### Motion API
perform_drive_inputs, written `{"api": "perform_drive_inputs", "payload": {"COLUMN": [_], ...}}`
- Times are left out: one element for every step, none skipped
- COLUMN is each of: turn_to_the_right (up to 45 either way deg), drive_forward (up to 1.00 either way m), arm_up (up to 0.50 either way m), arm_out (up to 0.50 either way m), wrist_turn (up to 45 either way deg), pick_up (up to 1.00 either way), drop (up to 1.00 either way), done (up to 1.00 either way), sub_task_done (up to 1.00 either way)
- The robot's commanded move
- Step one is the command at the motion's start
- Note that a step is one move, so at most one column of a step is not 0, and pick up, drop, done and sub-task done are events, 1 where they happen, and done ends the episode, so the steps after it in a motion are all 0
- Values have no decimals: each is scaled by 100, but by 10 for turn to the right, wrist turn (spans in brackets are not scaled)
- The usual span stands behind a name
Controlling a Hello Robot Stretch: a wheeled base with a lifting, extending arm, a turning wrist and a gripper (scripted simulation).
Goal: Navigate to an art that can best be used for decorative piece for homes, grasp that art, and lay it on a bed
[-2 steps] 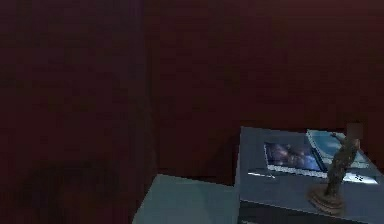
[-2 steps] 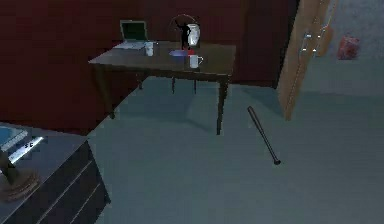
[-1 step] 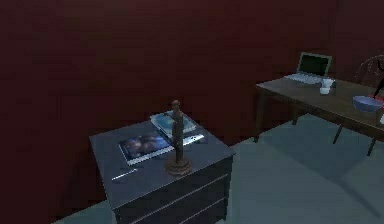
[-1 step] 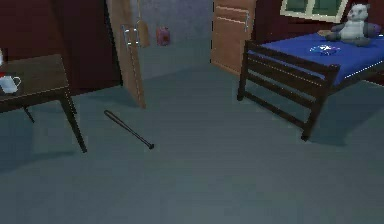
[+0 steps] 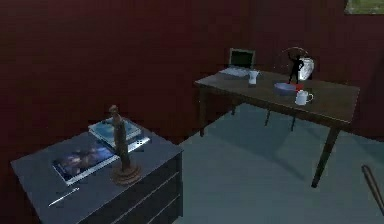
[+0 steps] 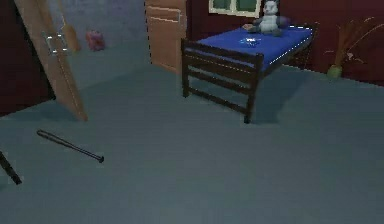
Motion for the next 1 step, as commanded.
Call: {"api": "perform_drive_inputs", "payload": {"turn_to_the_right": [0], "drive_forward": [30], "arm_up": [0], "arm_out": [0], "wrist_turn": [0], "pick_up": [0], "drop": [0], "done": [0], "sub_task_done": [0]}}
